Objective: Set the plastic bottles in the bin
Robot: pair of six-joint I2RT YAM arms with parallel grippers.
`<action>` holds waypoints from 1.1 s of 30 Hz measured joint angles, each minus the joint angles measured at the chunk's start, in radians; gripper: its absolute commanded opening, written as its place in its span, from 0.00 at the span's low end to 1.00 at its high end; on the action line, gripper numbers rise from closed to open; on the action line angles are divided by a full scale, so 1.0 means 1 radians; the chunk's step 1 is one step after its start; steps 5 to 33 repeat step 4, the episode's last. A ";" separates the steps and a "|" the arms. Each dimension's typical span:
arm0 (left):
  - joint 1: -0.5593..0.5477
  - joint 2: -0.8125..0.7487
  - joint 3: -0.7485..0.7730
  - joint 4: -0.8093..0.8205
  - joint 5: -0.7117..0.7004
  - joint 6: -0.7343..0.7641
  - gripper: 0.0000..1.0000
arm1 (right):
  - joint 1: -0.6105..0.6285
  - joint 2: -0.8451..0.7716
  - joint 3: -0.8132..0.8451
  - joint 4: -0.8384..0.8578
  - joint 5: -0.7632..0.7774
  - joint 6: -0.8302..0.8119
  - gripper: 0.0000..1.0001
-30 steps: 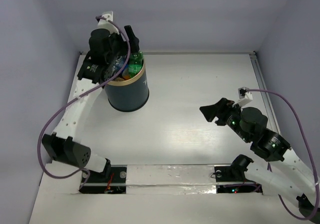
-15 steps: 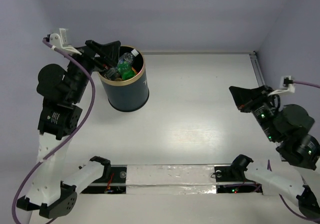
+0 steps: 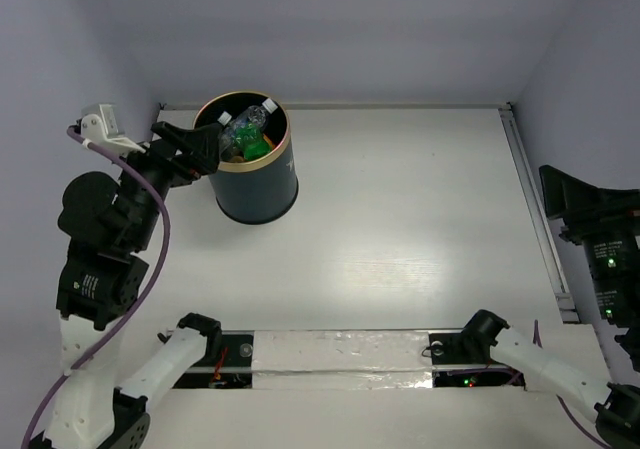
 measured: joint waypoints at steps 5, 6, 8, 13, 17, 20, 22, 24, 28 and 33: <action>0.000 -0.003 -0.015 -0.023 0.014 -0.002 0.99 | 0.000 0.029 -0.011 -0.019 -0.003 0.010 1.00; 0.000 -0.003 -0.015 -0.023 0.014 -0.002 0.99 | 0.000 0.029 -0.011 -0.019 -0.003 0.010 1.00; 0.000 -0.003 -0.015 -0.023 0.014 -0.002 0.99 | 0.000 0.029 -0.011 -0.019 -0.003 0.010 1.00; 0.000 -0.003 -0.015 -0.023 0.014 -0.002 0.99 | 0.000 0.029 -0.011 -0.019 -0.003 0.010 1.00; 0.000 -0.003 -0.015 -0.023 0.014 -0.002 0.99 | 0.000 0.029 -0.011 -0.019 -0.003 0.010 1.00; 0.000 -0.003 -0.015 -0.023 0.014 -0.002 0.99 | 0.000 0.029 -0.011 -0.019 -0.003 0.010 1.00; 0.000 -0.003 -0.015 -0.023 0.014 -0.002 0.99 | 0.000 0.029 -0.011 -0.019 -0.003 0.010 1.00; 0.000 -0.003 -0.015 -0.023 0.014 -0.002 0.99 | 0.000 0.029 -0.011 -0.019 -0.003 0.010 1.00; 0.000 -0.003 -0.015 -0.023 0.014 -0.002 0.99 | 0.000 0.029 -0.011 -0.019 -0.003 0.010 1.00; 0.000 -0.003 -0.015 -0.023 0.014 -0.002 0.99 | 0.000 0.029 -0.011 -0.019 -0.003 0.010 1.00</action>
